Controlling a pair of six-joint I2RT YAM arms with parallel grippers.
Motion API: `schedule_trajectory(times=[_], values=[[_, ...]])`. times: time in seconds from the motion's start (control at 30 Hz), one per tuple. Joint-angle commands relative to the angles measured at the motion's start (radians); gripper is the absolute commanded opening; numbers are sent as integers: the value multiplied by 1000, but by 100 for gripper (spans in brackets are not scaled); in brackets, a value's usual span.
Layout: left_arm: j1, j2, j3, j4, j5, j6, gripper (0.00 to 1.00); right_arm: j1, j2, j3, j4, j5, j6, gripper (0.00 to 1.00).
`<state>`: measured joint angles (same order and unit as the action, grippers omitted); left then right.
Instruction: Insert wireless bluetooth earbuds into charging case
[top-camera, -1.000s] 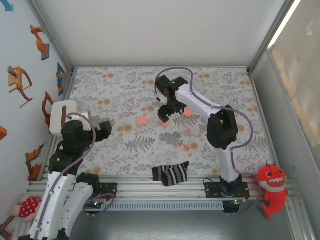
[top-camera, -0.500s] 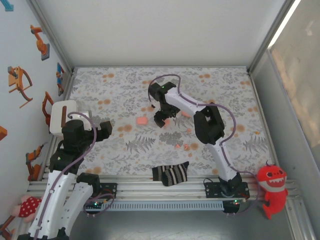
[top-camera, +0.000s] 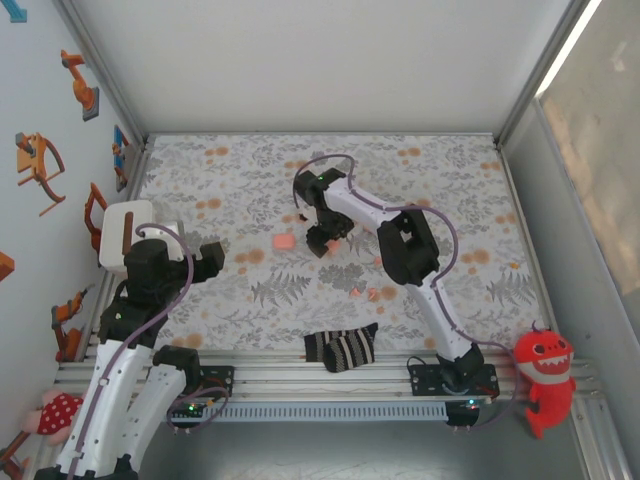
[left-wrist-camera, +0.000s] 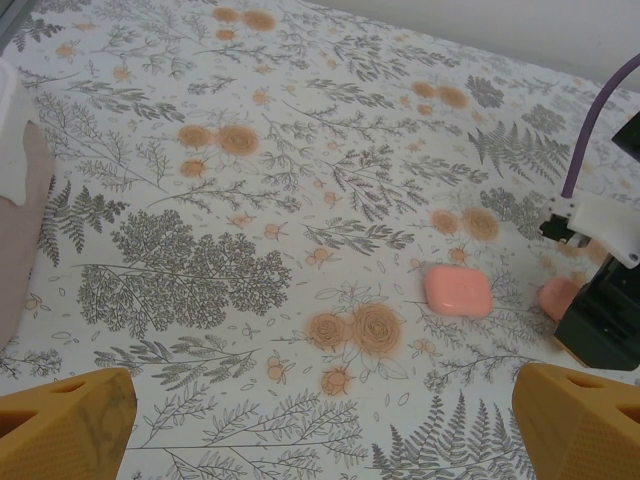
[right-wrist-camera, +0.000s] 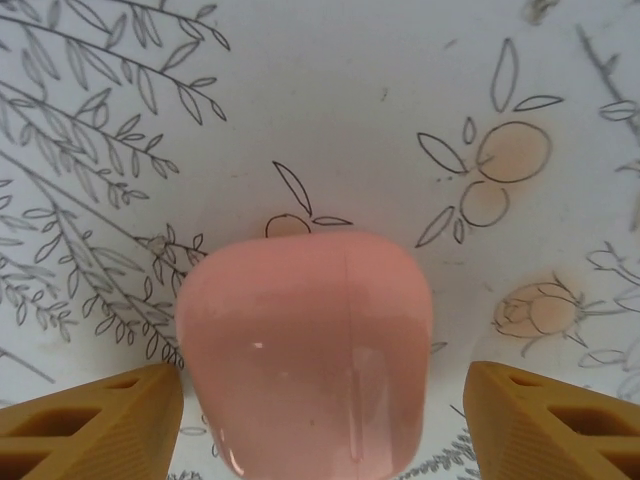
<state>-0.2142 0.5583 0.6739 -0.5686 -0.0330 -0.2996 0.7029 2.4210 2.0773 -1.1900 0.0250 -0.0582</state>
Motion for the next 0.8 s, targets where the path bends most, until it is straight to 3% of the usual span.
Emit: schedule_trajectory(times=[0.0,0.47,0.77], values=[[8,5,-4,4,5,16,96,7,18,31,-20,-10,-13,71],[8,4,-6,5,7,15,96,7,21,7,5,-3,-11,57],[8,1,-12,21,35,-13,96,7,-121,-124,129,17,-24,47]])
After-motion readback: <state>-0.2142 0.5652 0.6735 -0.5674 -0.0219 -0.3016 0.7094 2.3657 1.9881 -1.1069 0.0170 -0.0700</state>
